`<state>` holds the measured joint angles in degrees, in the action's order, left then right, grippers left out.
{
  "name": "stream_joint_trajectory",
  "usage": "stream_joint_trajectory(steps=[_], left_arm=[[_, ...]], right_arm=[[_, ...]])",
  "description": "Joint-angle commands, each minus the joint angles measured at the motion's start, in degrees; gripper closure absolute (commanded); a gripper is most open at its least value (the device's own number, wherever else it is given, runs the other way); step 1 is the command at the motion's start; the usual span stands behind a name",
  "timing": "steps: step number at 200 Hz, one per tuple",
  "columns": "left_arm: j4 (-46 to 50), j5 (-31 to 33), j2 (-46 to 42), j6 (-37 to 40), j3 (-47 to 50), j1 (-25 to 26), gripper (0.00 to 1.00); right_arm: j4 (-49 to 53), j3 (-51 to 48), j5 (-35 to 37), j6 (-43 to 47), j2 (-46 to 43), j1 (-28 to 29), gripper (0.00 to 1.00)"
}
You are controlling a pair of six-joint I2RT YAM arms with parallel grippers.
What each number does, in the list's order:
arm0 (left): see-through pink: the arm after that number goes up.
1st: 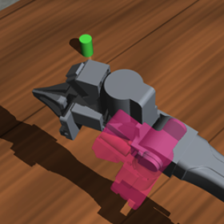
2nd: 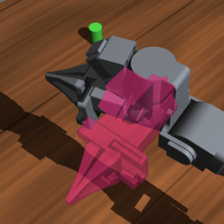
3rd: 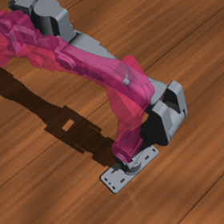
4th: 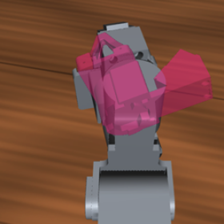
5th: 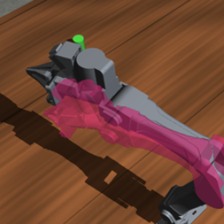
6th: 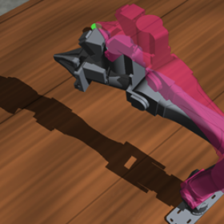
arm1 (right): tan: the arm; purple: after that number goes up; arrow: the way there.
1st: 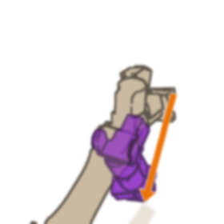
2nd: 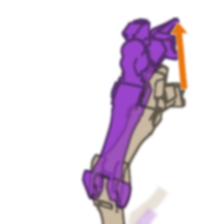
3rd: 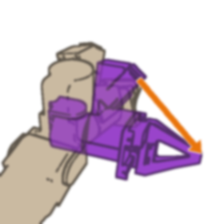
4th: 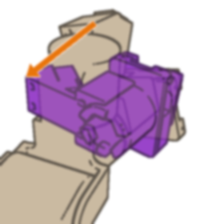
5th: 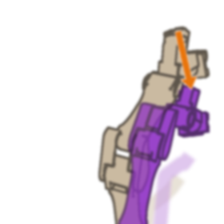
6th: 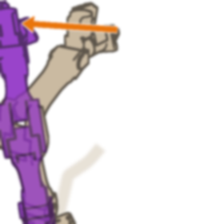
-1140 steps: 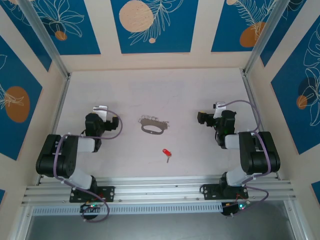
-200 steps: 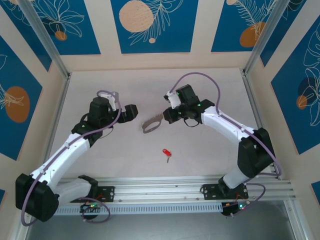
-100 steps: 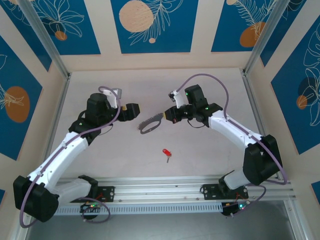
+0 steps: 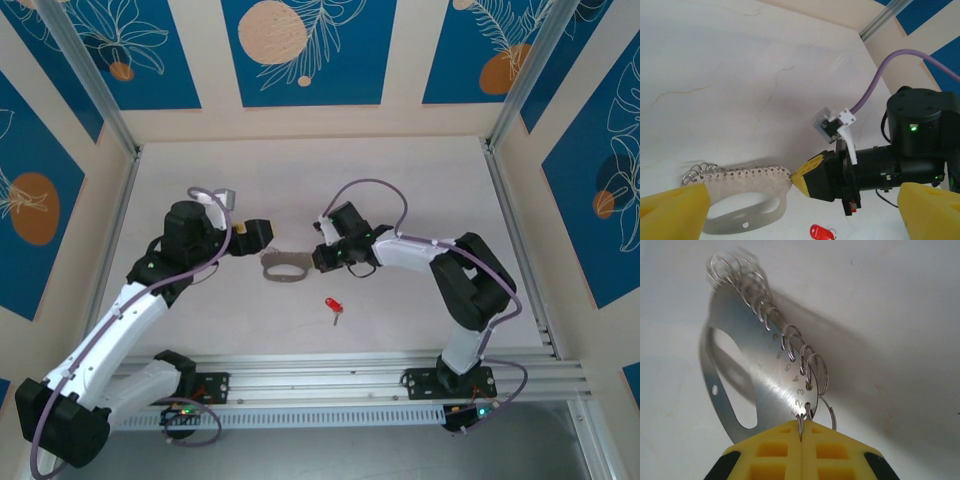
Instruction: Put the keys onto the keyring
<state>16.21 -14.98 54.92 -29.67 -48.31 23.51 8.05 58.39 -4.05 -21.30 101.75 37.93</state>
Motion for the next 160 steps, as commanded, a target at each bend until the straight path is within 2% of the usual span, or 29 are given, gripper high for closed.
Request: stream_joint_trajectory(steps=[1, 21, 44, 59, 104, 140, 160], left_arm=[[1.35, 0.82, -1.03, -0.51, 1.31, 0.44, 0.03], [0.72, 0.84, -1.13, -0.98, 2.21, 0.50, 0.04], [0.14, 1.05, -1.10, -1.37, 2.92, 0.49, 0.03], [0.35, 1.44, -1.19, -1.52, 3.22, 0.50, 0.03], [-1.58, 3.64, -2.81, -3.52, 5.67, 0.58, 0.02], [-1.83, 4.50, -2.77, -4.00, 5.68, 0.58, 0.02], [-1.45, 4.79, -2.79, -3.81, 5.68, 0.58, 0.01]], right_arm=[[-2.77, -0.48, 2.65, -3.07, 2.50, 0.95, 1.00], [-1.90, 0.48, 2.73, -3.95, 3.89, 1.61, 1.00], [-1.33, -0.89, 3.87, -5.18, 0.14, 1.50, 0.75], [-0.50, -2.36, 4.05, -5.59, -4.06, 0.73, 0.68], [2.18, -6.19, 4.14, -6.40, -11.70, -1.01, 0.64], [2.51, -6.30, 4.38, -5.36, -9.03, 0.74, 0.63], [3.89, -4.47, 6.88, -4.55, -6.65, 3.03, 0.63]])
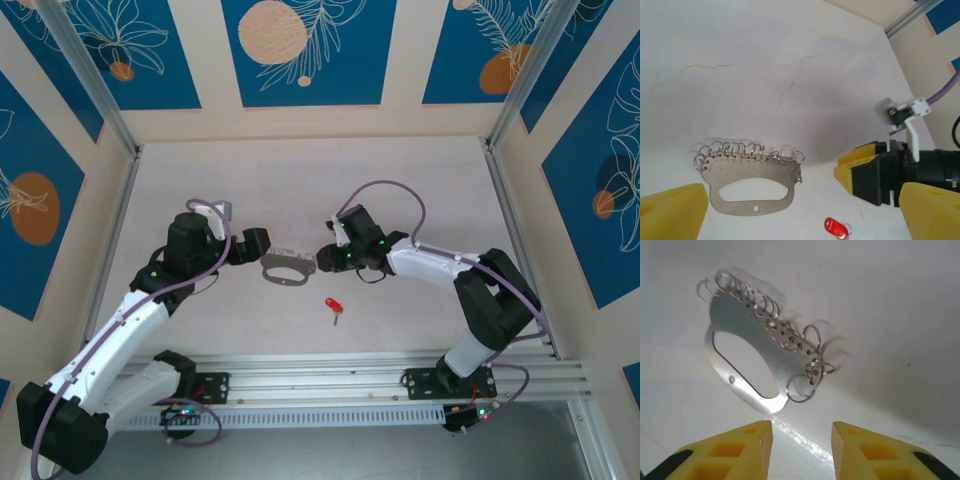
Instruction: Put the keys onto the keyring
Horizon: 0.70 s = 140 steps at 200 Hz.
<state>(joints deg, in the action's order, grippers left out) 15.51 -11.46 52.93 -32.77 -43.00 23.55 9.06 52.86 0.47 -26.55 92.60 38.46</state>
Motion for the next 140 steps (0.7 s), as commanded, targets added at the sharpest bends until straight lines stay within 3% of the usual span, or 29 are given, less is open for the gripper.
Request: stream_joint_trajectory(steps=[1, 66, 140], left_arm=[[-0.79, 1.27, -0.80, -0.66, 0.37, 0.53, 0.01], [-1.59, 2.24, -0.44, -1.09, 0.99, 0.53, 0.01], [-1.71, 2.16, -0.28, -1.01, 0.99, 0.53, 0.00]], right_arm=[[3.02, 1.17, 2.48, 0.74, 2.68, 2.64, 0.63], [10.36, 10.23, 14.22, 3.07, 10.24, 9.96, 0.65], [13.00, 15.38, 19.00, 3.22, 15.20, 11.11, 0.70]])
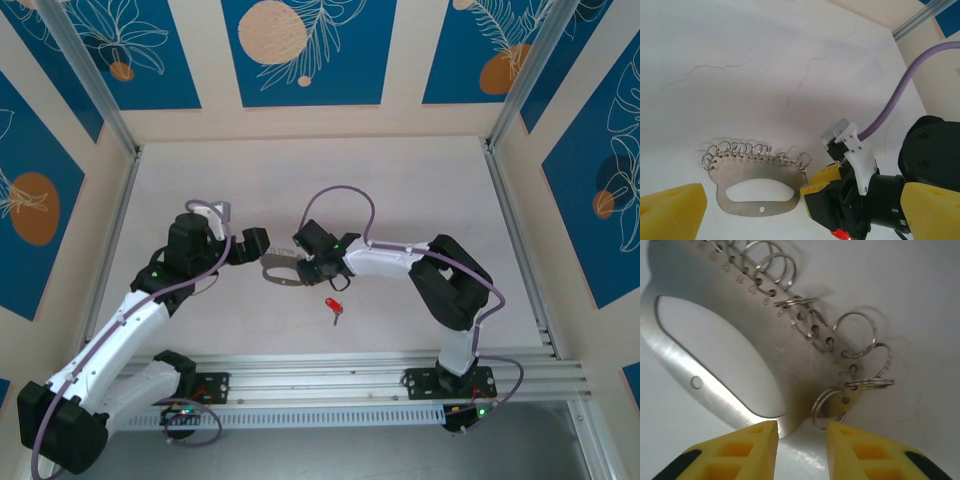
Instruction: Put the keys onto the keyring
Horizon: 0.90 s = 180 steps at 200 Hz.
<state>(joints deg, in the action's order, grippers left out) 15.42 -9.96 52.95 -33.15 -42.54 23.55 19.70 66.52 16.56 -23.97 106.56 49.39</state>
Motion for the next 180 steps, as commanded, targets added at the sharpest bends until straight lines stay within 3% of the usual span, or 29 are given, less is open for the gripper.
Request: stream_joint_trajectory(steps=[1, 116, 180], left_arm=[[-1.58, 0.65, -0.30, -0.67, 0.53, 0.53, 0.00], [-1.88, 0.82, -0.21, -0.38, 0.66, 0.53, 0.00], [-1.88, 0.82, -0.26, -0.25, 0.70, 0.58, 0.00]], right_arm=[[2.36, 1.74, 2.98, 0.66, 1.25, 0.18, 0.70], [2.44, 3.89, 4.35, 1.49, 3.62, -0.61, 0.74], [2.59, 4.05, 4.45, 1.42, 3.80, -1.60, 0.82]])
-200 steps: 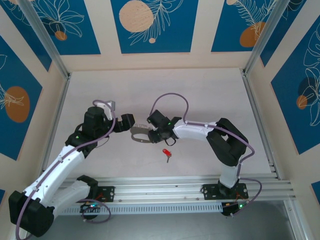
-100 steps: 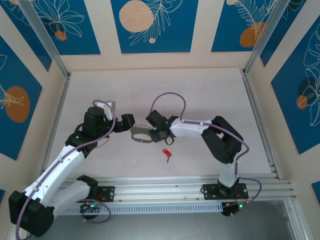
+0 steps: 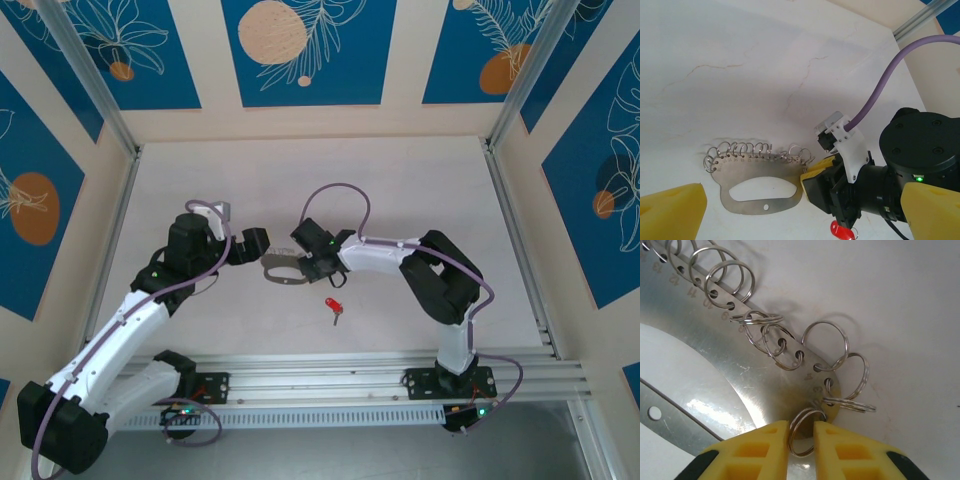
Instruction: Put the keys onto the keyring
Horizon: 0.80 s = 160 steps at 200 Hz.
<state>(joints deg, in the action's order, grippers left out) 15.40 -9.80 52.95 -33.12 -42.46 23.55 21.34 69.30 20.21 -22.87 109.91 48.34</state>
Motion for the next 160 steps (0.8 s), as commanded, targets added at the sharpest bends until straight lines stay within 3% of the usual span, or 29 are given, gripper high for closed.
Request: stream_joint_trajectory(steps=[1, 90, 160], left_arm=[[-1.86, 0.66, -0.28, -0.27, 0.62, 0.55, 0.00], [-1.69, 0.61, -0.50, -0.04, 0.45, 0.53, 0.00], [-1.69, 0.49, -0.62, -0.17, 0.59, 0.53, 0.00]], right_arm=[[0.97, 1.23, 0.80, 0.31, 0.42, -0.54, 0.82], [1.68, 1.63, 0.89, 0.89, -0.70, -2.06, 1.00], [1.42, 0.15, -1.22, 0.68, -3.29, -3.25, 1.00]])
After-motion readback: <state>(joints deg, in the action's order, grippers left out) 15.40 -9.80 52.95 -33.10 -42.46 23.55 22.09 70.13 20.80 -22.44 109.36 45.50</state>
